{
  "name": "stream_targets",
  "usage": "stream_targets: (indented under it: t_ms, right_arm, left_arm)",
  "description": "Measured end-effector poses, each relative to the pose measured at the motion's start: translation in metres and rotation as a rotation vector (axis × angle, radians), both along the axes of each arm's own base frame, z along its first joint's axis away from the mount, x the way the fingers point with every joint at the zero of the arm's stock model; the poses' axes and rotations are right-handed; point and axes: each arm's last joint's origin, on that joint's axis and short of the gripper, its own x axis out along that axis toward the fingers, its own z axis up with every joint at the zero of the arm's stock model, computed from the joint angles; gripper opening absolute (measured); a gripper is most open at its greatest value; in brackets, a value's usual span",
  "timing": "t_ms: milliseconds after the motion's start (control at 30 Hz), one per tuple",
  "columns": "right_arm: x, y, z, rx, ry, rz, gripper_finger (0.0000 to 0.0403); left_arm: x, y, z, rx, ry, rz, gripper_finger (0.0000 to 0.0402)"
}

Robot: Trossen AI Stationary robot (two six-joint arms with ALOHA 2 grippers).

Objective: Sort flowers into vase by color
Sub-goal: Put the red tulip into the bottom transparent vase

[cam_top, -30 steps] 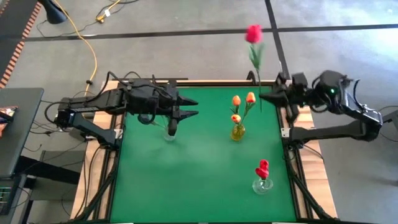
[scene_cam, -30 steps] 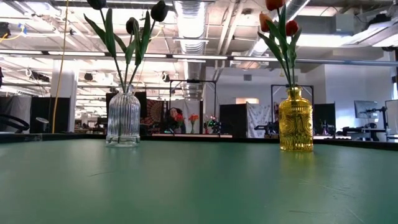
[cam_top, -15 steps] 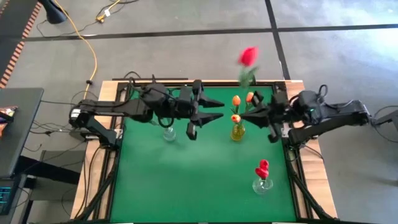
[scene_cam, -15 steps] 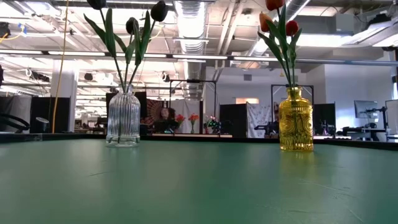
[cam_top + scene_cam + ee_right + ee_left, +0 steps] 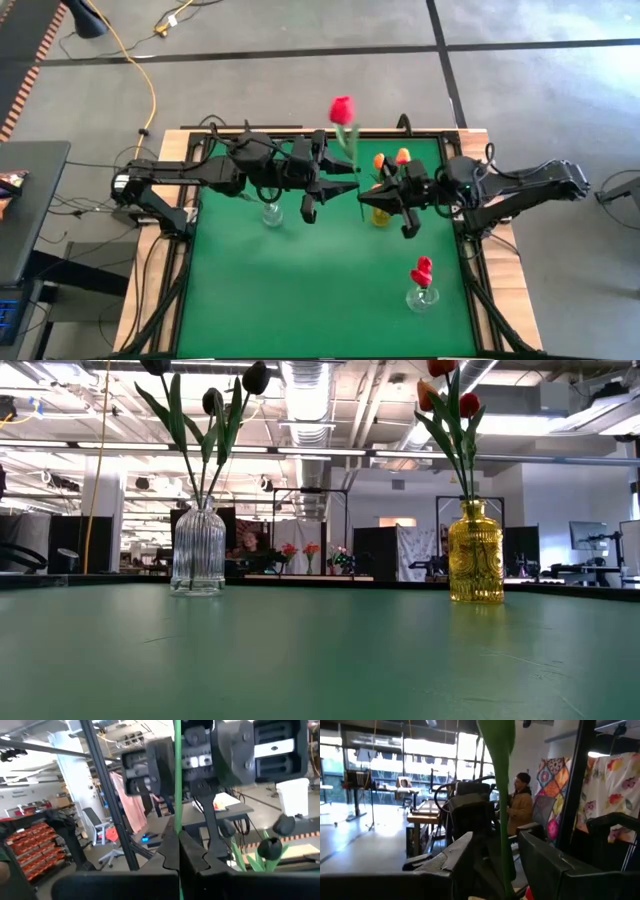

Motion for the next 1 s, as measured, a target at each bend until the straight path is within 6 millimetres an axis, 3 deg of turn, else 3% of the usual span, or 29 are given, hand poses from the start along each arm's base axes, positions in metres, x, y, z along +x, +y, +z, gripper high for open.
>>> stream_targets:
  t_ms: [367,500,733,1000]
  right_arm:
    - [0.006,0.0008,-0.0049,0.004,0.026,0.0,0.0018]
    - [0.0058,0.0006,-0.0046,0.004,0.024,-0.002,0.0018]
    - [0.0049,0.0005,-0.004,-0.001,0.022,-0.003,0.002]
    - [0.0052,-0.001,-0.0042,-0.013,0.021,-0.01,0.0071]
  left_arm:
    - [0.0002,-0.0008,-0.0008,-0.002,0.008,-0.029,0.0135]
    - [0.0001,-0.0011,-0.0009,0.0,0.009,-0.04,0.0103]
    - [0.0005,-0.0012,-0.0034,0.011,0.034,-0.041,0.001]
    - [0.0007,-0.0012,-0.006,0.011,0.063,-0.041,0.0001]
